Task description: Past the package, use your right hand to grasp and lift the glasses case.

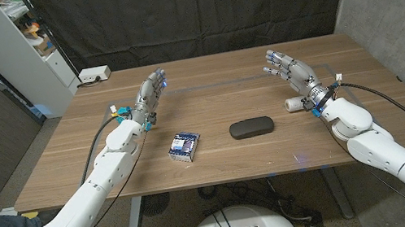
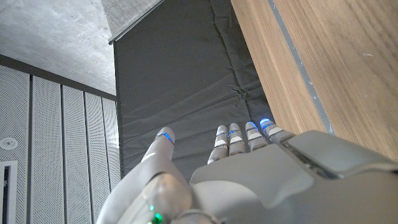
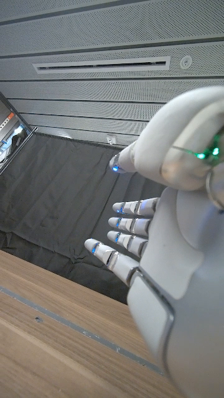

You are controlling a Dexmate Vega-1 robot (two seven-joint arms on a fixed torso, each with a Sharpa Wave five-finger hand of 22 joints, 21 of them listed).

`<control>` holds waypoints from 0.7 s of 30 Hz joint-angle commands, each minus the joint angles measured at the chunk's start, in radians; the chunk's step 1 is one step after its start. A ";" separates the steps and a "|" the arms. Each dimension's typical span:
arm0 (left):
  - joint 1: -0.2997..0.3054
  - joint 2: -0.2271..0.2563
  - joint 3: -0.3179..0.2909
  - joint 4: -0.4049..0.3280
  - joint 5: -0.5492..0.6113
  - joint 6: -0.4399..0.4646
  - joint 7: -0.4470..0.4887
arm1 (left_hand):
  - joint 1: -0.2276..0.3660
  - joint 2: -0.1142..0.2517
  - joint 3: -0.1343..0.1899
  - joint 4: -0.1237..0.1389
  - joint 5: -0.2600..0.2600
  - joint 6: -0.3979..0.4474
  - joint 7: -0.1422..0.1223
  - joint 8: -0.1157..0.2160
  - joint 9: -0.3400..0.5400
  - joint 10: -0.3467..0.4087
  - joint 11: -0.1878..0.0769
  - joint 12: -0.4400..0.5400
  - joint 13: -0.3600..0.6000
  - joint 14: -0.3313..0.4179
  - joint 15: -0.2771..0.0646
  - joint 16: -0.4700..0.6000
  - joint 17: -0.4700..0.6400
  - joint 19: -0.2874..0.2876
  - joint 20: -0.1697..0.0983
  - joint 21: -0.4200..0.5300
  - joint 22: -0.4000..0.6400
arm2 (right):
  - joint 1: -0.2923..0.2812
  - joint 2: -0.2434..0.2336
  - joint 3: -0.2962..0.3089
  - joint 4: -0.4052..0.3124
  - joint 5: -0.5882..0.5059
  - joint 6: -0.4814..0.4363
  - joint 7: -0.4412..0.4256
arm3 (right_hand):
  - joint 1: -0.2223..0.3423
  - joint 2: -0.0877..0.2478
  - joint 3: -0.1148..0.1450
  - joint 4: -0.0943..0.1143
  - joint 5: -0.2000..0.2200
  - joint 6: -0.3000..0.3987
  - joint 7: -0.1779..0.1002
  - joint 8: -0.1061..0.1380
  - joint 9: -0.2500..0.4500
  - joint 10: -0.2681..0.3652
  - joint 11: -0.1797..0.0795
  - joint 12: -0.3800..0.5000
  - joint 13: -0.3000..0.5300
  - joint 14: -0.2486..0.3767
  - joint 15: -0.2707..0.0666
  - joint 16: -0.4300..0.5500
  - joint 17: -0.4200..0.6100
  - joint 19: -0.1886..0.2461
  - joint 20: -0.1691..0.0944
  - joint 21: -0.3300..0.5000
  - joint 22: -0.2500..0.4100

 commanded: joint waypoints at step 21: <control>0.019 0.005 0.000 -0.027 0.000 -0.001 0.005 | 0.011 0.001 -0.001 -0.005 0.000 0.003 0.000 0.001 0.004 0.000 -0.001 0.003 0.003 -0.001 0.005 0.005 0.006 -0.007 0.020 0.003 0.006 | -0.059 -0.038 0.023 -0.066 0.007 0.052 0.045 | 0.010 -0.002 -0.004 -0.017 0.004 0.009 0.002 0.005 0.001 0.007 -0.002 0.004 -0.003 0.009 0.002 0.006 -0.007 0.009 0.002 0.004 0.005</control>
